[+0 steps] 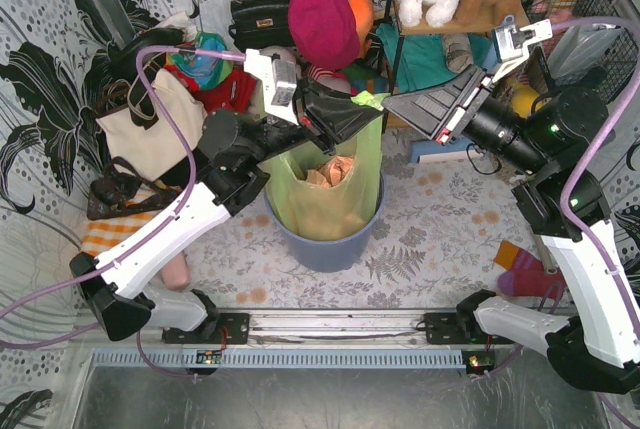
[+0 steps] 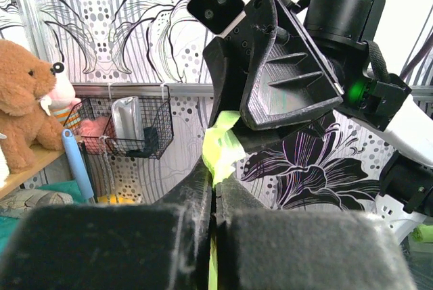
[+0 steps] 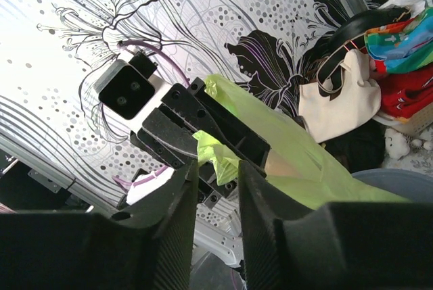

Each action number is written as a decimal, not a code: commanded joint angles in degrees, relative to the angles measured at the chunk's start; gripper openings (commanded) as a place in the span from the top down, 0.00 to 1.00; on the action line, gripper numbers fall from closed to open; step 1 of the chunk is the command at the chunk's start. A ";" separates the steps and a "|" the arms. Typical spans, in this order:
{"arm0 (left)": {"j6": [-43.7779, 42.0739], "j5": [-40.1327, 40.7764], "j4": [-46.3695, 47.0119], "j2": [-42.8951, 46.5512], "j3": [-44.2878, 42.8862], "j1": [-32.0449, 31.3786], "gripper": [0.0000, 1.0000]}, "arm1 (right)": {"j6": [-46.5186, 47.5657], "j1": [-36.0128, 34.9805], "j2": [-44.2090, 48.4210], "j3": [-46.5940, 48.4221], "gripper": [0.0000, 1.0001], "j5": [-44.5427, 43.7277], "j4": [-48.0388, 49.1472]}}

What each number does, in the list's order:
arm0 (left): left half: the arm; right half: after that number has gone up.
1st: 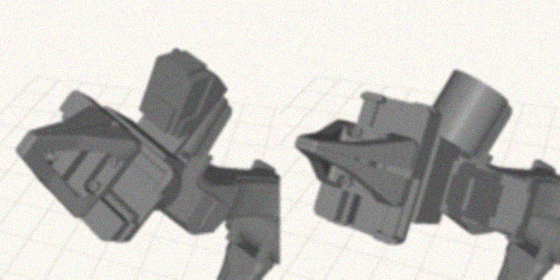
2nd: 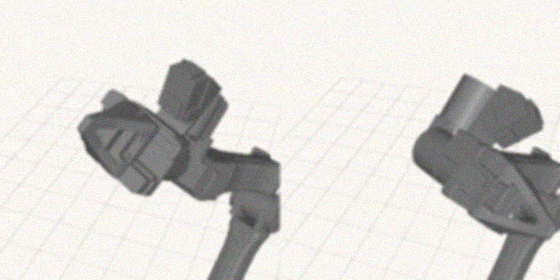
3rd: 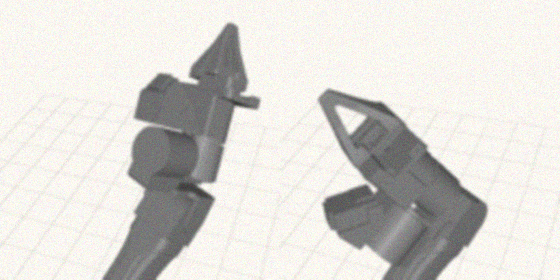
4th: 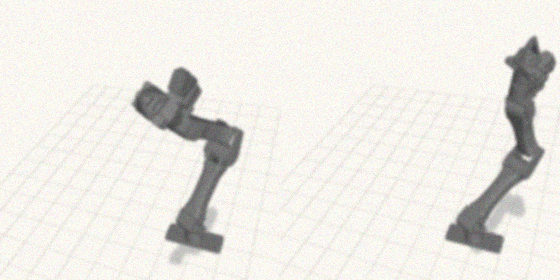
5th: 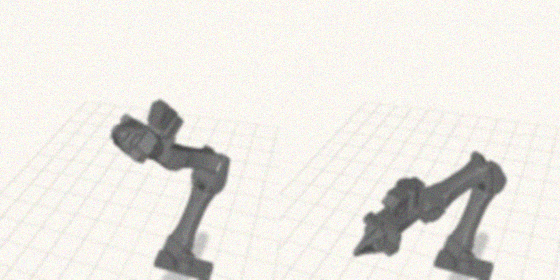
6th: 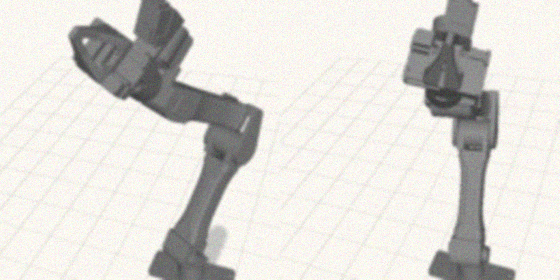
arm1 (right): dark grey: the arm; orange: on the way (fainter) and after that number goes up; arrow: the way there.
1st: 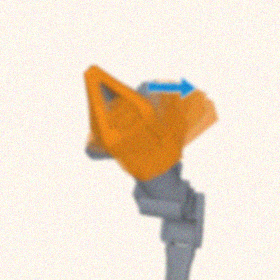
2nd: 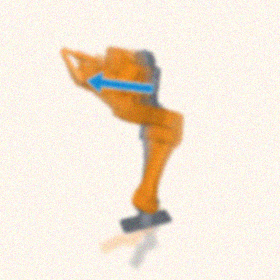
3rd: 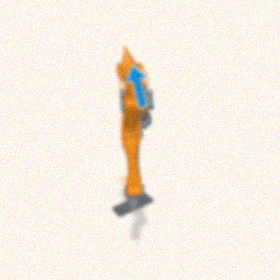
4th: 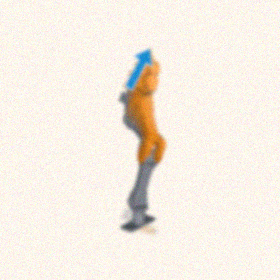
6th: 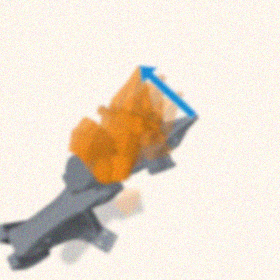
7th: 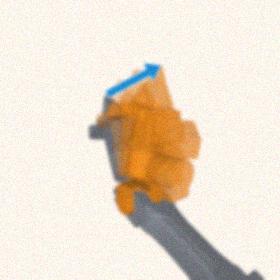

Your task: Tie the trash bag

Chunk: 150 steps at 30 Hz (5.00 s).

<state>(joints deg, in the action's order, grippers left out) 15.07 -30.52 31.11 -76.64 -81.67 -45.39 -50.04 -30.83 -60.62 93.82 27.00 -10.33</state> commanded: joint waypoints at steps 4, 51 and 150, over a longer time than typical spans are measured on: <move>0.82 0.36 0.67 3.05 -0.82 -0.14 0.96 | 2.47 -0.12 1.00 3.52 0.62 -1.47 0.44; 3.74 0.93 -4.69 1.29 -3.01 -0.14 0.24 | 9.80 -0.12 -6.44 12.85 1.00 4.54 3.75; 10.35 -18.79 4.16 14.34 10.99 -0.58 1.00 | 18.02 -14.87 -46.03 48.71 0.59 26.76 -7.35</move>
<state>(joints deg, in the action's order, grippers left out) 25.12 -49.12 32.91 -64.36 -71.20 -45.52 -31.88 -45.32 -105.84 139.61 51.55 -18.65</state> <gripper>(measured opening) 0.009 0.499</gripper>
